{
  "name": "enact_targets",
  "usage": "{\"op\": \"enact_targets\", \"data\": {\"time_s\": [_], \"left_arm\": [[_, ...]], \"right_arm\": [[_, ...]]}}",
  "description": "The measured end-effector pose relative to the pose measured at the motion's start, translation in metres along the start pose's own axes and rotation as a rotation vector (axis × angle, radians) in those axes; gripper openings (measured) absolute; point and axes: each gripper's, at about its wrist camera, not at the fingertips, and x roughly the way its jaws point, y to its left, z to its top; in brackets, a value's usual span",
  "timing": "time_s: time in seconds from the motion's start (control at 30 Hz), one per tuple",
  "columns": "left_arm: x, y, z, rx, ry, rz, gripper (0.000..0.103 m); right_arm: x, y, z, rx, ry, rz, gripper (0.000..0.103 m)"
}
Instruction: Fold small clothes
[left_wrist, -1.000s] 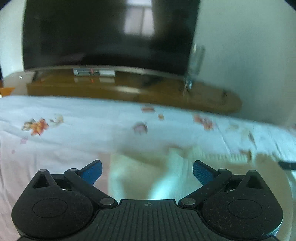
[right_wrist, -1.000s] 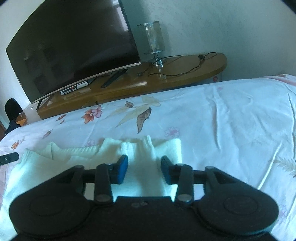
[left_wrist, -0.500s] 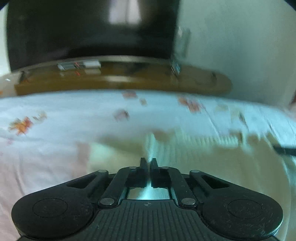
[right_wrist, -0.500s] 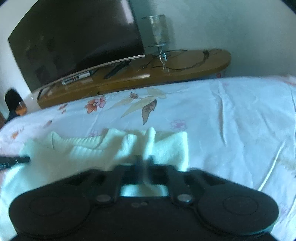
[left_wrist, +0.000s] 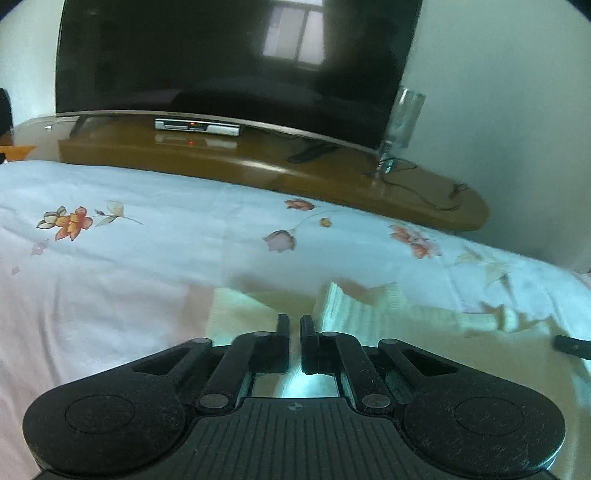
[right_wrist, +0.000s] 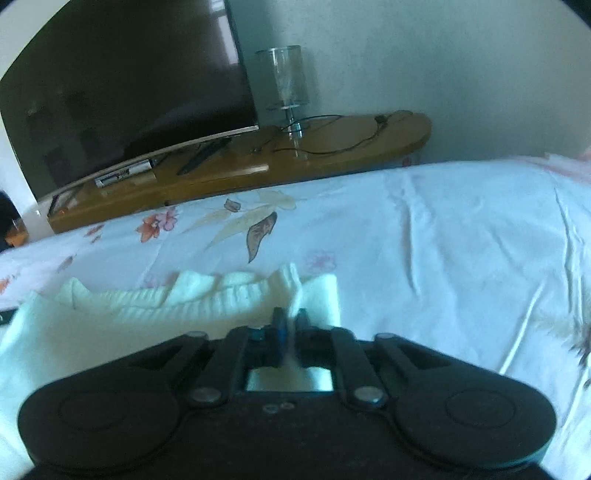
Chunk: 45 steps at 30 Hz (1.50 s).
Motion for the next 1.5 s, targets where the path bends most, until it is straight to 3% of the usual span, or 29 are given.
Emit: {"op": "enact_targets", "data": {"time_s": [0.03, 0.07, 0.1, 0.13, 0.17, 0.23, 0.37, 0.47, 0.53, 0.57, 0.67, 0.7, 0.73, 0.9, 0.97, 1.03, 1.17, 1.2, 1.27, 1.37, 1.4, 1.43, 1.5], "left_arm": [[-0.001, 0.0, 0.001, 0.007, 0.011, -0.016, 0.004], [0.0, -0.001, 0.002, 0.019, 0.024, -0.017, 0.011], [0.001, -0.002, 0.002, 0.033, 0.035, -0.008, 0.04], [0.0, -0.004, 0.002, 0.045, 0.04, 0.007, 0.064], [-0.003, -0.006, 0.002, 0.059, 0.025, 0.021, 0.102], [-0.014, -0.01, 0.0, 0.083, -0.047, 0.017, 0.103], [-0.007, -0.015, 0.002, 0.1, 0.018, -0.018, 0.103], [-0.007, -0.018, -0.002, 0.102, 0.024, -0.055, 0.102], [-0.004, -0.02, -0.003, 0.113, 0.04, -0.065, 0.067], [0.001, -0.019, -0.003, 0.104, 0.078, -0.08, 0.044], [0.005, -0.021, -0.007, 0.109, 0.087, -0.085, 0.034], [0.004, -0.023, -0.008, 0.127, 0.087, -0.081, 0.011], [0.004, -0.024, -0.009, 0.141, 0.084, -0.069, 0.006], [-0.006, -0.018, -0.004, 0.091, 0.002, -0.024, 0.003], [-0.009, -0.017, -0.001, 0.089, -0.033, -0.012, 0.003], [-0.008, -0.014, 0.001, 0.075, -0.034, -0.002, 0.003], [-0.008, -0.006, 0.003, 0.044, -0.066, 0.032, 0.003], [-0.007, -0.002, 0.005, 0.028, -0.079, 0.051, 0.002], [0.002, 0.006, 0.004, 0.005, -0.057, 0.083, 0.002], [0.008, 0.003, -0.005, 0.049, -0.003, 0.074, 0.003], [0.004, 0.002, -0.007, 0.047, -0.015, 0.07, 0.003], [-0.001, 0.002, -0.008, 0.042, -0.022, 0.072, 0.003], [-0.009, -0.002, -0.008, 0.046, -0.007, 0.077, 0.003]], "right_arm": [[-0.002, -0.002, 0.002, 0.009, 0.003, 0.022, 0.045], [-0.004, -0.002, 0.004, 0.013, 0.005, 0.046, 0.054], [-0.006, -0.002, 0.005, 0.008, 0.001, 0.062, 0.063], [-0.009, 0.0, 0.005, -0.01, -0.003, 0.065, 0.063], [-0.009, 0.002, 0.006, -0.024, 0.005, 0.067, 0.063], [-0.01, 0.006, 0.005, -0.039, 0.01, 0.071, 0.059], [-0.014, 0.008, 0.004, -0.045, 0.009, 0.047, 0.06], [-0.014, 0.011, 0.0, -0.059, 0.027, 0.053, 0.059], [-0.015, 0.011, -0.002, -0.065, 0.029, 0.056, 0.059], [-0.016, 0.011, -0.003, -0.067, 0.029, 0.058, 0.059], [-0.016, 0.009, -0.002, -0.06, 0.029, 0.062, 0.059], [-0.016, 0.008, -0.002, -0.059, 0.028, 0.06, 0.059], [-0.016, 0.007, -0.002, -0.058, 0.028, 0.056, 0.058], [-0.012, 0.006, -0.002, -0.059, 0.03, 0.031, 0.058], [-0.009, 0.01, -0.002, -0.078, 0.046, 0.037, 0.041], [-0.008, 0.017, -0.003, -0.104, 0.053, 0.053, 0.011], [-0.017, 0.028, 0.003, -0.138, -0.006, 0.056, 0.008], [-0.021, 0.029, 0.006, -0.145, -0.043, 0.041, 0.004], [-0.019, 0.029, 0.009, -0.152, -0.077, -0.014, 0.004], [0.001, 0.022, 0.002, -0.138, 0.025, -0.036, 0.005], [0.0, 0.022, -0.001, -0.145, 0.022, -0.042, 0.01], [-0.003, 0.023, -0.002, -0.136, 0.017, -0.053, 0.026], [-0.012, 0.022, -0.001, -0.115, -0.005, -0.063, 0.047]]}}
